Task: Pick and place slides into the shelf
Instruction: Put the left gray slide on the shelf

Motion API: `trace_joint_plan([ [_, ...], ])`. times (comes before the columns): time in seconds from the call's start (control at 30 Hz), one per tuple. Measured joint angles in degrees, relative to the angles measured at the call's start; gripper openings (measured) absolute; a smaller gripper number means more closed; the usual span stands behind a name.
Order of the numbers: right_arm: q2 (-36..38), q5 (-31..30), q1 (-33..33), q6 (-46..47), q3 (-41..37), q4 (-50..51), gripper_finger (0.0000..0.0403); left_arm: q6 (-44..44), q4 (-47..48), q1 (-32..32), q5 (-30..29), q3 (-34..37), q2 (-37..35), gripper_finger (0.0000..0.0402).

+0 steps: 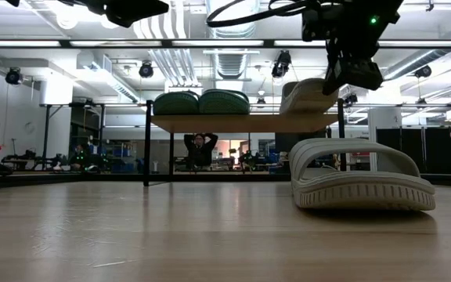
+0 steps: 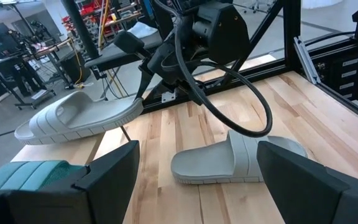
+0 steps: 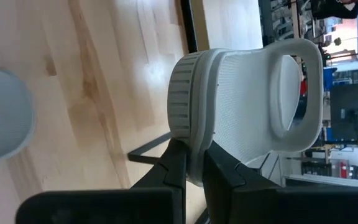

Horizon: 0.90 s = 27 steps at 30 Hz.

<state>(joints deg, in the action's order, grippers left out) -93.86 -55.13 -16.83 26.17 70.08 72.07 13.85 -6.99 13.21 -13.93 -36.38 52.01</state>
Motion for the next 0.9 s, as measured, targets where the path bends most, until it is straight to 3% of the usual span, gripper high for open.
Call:
trace_joint_plan([
  [0.47, 0.0, 1.3, 2.2, -0.9, 1.6, -0.4, 0.0018, 0.0, 0.0, 0.0, 0.0, 0.0, 0.0, 0.0308],
  [0.9, 0.1, 2.0, 2.1, -8.8, 3.7, -0.7, 0.0018, 0.0, 0.1, 0.0, 0.0, 0.0, -0.2, 0.0308],
])
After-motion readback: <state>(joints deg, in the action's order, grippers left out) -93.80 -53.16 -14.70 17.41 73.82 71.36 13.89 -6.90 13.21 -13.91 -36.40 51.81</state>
